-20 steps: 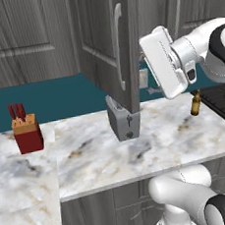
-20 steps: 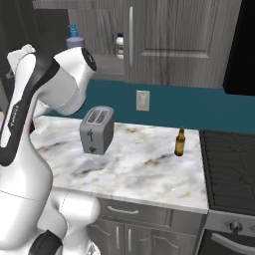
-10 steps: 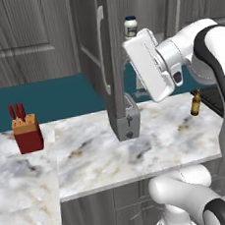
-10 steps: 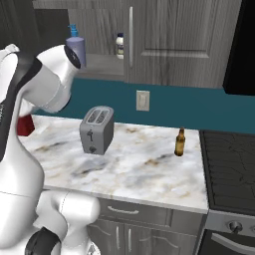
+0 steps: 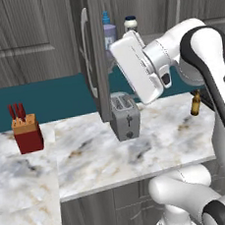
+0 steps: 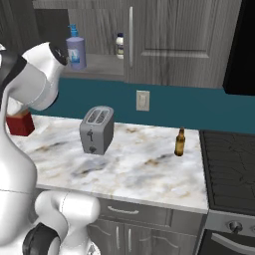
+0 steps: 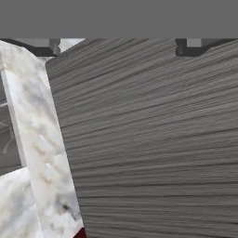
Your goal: Pick the soap dispenser and soap dispenser from the cabinet and place them on the counter.
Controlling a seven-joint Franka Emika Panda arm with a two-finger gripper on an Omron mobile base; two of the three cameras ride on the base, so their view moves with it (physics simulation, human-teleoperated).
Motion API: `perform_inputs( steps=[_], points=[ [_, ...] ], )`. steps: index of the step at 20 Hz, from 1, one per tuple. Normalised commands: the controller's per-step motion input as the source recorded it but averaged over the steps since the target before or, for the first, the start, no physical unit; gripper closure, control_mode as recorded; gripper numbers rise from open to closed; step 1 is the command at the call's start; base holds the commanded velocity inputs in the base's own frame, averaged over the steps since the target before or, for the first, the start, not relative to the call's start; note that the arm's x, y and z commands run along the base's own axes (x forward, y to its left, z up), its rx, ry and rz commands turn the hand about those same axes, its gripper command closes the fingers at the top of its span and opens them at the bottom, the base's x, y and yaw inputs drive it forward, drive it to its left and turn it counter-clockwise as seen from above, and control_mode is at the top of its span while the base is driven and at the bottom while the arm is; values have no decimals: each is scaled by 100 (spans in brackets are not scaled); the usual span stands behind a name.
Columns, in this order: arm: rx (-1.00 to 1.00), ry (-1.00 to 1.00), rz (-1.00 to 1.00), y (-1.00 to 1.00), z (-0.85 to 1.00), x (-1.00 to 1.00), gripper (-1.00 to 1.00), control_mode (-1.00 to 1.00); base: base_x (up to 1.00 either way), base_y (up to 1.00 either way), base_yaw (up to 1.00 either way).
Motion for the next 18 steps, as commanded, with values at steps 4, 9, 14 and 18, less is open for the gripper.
perform_inputs(
  steps=[4,9,14,18],
  points=[
    [-3,-4,2,16,0,0,-100,-100,0,0,0],
    [-1,-5,1,19,0,0,-100,-100,0,0,0],
    [0,-5,1,17,0,0,-100,-100,0,0,0],
    [-1,-7,3,0,0,2,-100,-100,0,0,0]
  ],
)
